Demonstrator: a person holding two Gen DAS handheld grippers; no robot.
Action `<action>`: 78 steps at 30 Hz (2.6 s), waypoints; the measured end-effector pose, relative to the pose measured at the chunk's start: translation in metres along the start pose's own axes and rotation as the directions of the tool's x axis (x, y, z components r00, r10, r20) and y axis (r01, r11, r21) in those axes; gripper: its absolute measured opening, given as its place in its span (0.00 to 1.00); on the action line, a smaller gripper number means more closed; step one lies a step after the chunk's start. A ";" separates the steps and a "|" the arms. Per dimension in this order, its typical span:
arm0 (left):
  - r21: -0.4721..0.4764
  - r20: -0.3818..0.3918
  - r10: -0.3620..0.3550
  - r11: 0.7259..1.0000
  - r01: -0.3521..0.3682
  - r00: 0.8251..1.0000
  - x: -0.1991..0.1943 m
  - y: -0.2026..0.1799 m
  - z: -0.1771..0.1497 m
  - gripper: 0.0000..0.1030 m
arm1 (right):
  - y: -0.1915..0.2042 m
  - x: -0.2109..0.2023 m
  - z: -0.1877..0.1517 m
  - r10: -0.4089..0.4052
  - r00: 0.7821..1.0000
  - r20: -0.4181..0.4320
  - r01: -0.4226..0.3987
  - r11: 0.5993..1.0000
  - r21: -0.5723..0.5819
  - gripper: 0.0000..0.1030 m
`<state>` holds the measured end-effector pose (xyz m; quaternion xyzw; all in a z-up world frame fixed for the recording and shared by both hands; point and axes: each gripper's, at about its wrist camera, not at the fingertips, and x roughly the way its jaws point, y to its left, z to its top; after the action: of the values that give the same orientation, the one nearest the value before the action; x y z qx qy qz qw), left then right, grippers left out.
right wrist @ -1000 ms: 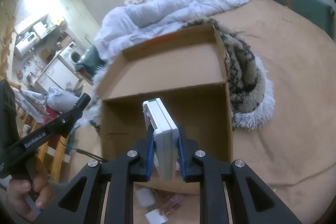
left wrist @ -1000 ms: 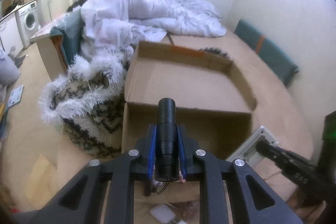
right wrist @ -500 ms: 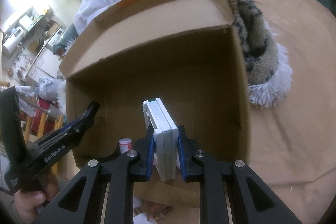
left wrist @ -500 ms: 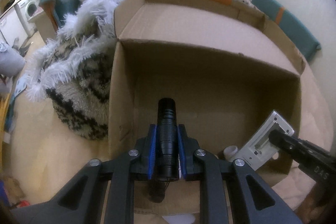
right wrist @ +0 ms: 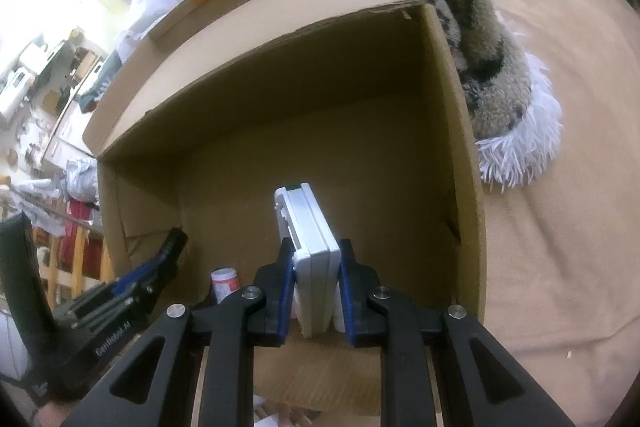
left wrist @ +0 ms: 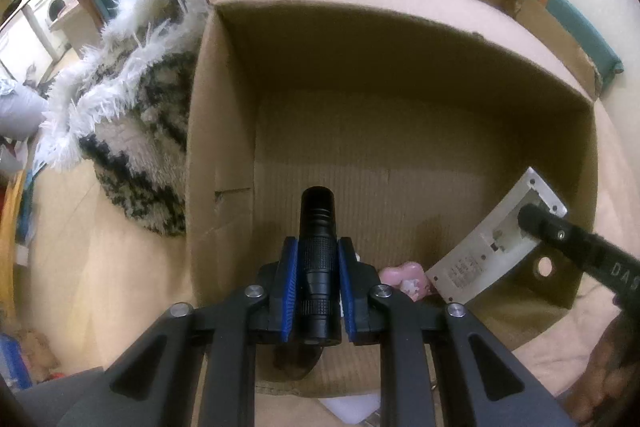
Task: Organize rigid objects
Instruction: 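Lower the flashlight and white device into the box and open both tools, then withdraw both tools from the box toward the remaining items, then grasp the white earbud case with left tool while right tool grasps white cube charger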
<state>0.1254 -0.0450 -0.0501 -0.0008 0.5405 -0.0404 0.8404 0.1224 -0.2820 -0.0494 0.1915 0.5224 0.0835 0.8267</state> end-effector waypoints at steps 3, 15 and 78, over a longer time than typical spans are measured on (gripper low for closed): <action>0.005 -0.008 -0.001 1.000 0.001 1.000 0.003 -0.003 -0.002 0.17 | -0.003 0.001 0.000 0.003 1.000 0.001 -0.003 1.000 0.012 0.20; 0.021 0.023 0.028 0.999 -0.029 0.999 -0.003 -0.014 -0.008 0.17 | -0.003 0.005 -0.003 0.006 1.000 -0.028 -0.005 1.000 0.022 0.42; -0.053 -0.244 -0.052 0.998 0.040 0.968 0.000 0.009 -0.116 0.55 | -0.008 -0.025 -0.125 0.007 0.988 -0.154 0.004 0.997 0.075 0.82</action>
<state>0.0204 -0.0310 -0.0991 -0.0282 0.6407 -0.0468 0.7659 -0.0011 -0.2686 -0.0798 0.2157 0.5875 0.0790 0.7760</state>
